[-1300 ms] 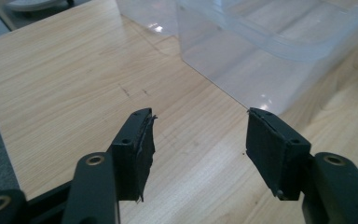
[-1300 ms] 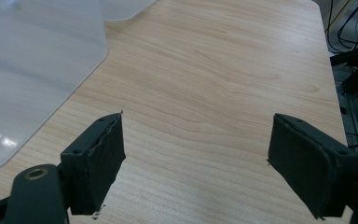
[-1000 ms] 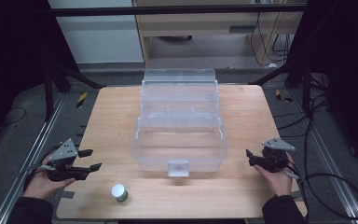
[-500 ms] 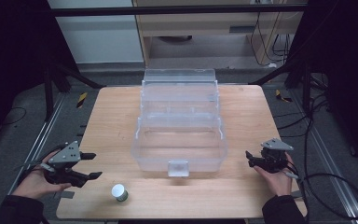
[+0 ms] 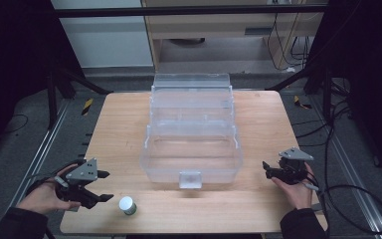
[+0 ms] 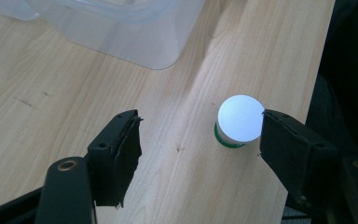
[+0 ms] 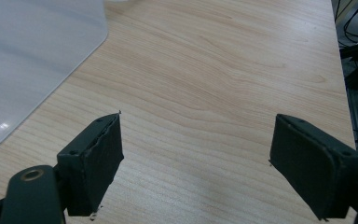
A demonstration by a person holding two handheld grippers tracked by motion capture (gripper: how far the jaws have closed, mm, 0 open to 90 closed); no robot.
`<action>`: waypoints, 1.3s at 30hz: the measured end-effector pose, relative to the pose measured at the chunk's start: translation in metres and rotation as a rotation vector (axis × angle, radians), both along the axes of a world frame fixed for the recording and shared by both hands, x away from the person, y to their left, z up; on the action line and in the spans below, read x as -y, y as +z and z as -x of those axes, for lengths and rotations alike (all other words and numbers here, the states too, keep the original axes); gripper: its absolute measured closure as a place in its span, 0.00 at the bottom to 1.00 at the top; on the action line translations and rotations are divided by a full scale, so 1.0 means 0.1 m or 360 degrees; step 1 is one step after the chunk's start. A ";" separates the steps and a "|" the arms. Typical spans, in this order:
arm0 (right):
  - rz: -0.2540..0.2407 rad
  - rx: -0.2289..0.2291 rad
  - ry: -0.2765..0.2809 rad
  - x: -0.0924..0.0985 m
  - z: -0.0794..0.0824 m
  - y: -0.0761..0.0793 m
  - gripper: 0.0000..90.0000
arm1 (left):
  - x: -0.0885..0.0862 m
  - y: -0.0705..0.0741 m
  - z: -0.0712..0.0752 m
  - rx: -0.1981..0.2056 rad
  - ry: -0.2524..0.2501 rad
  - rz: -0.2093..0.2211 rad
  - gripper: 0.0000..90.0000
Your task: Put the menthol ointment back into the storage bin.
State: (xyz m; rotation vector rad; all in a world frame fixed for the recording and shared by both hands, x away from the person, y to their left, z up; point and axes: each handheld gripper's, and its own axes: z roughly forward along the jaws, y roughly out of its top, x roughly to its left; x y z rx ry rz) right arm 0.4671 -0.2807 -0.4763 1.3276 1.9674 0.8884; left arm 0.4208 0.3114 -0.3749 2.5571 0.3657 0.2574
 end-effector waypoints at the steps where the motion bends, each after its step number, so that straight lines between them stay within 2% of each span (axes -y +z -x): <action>1: 0.0003 -0.0001 0.0005 0.00 0.00 0.00 0.19 | 0.04 -0.01 0.01 -0.0006 -0.0027 -0.0023 0.32; 2: 0.0004 -0.0005 0.0007 0.00 0.00 0.00 0.19 | 0.04 -0.01 0.01 -0.0006 -0.0027 -0.0023 0.31; 7: 0.0003 -0.0012 0.0012 -0.01 0.00 -0.01 0.19 | 0.14 -0.05 0.04 -0.0009 -0.0098 -0.0107 0.30; 14: 0.0011 -0.0023 0.0015 -0.01 -0.01 -0.02 0.18 | 0.23 -0.08 0.06 -0.0008 -0.0166 -0.0152 0.29; 15: 0.0007 -0.0028 0.0015 -0.02 -0.01 -0.02 0.18 | 0.26 -0.10 0.06 -0.0016 -0.0190 -0.0181 0.29; 17: 0.0008 -0.0027 0.0016 -0.02 -0.01 -0.02 0.18 | 0.28 -0.12 0.06 -0.0025 -0.0194 -0.0190 0.29; 18: 0.0008 -0.0026 0.0017 -0.01 -0.01 -0.02 0.18 | 0.31 -0.15 0.06 -0.0023 -0.0213 -0.0230 0.28; 26: 0.0022 -0.0035 0.0027 -0.02 -0.02 -0.03 0.18 | 0.40 -0.26 0.04 -0.0049 -0.0258 -0.0274 0.28; 27: 0.0021 -0.0036 0.0029 -0.02 -0.02 -0.03 0.18 | 0.44 -0.29 0.02 -0.0056 -0.0298 -0.0291 0.28; 28: 0.0021 -0.0036 0.0029 -0.02 -0.02 -0.03 0.18 | 0.44 -0.29 0.02 -0.0056 -0.0298 -0.0291 0.28; 29: 0.0011 -0.0043 0.0026 -0.02 -0.02 -0.03 0.18 | 0.46 -0.32 0.01 -0.0042 -0.0343 -0.0322 0.28; 31: 0.0007 -0.0044 0.0026 -0.02 -0.02 -0.02 0.18 | 0.48 -0.34 0.01 -0.0043 -0.0340 -0.0311 0.28; 33: 0.0015 -0.0040 0.0032 -0.02 -0.02 -0.03 0.18 | 0.50 -0.37 -0.01 -0.0023 -0.0366 -0.0344 0.28; 39: 0.0017 -0.0059 0.0043 -0.03 -0.02 -0.04 0.18 | 0.55 -0.44 -0.03 -0.0050 -0.0380 -0.0401 0.30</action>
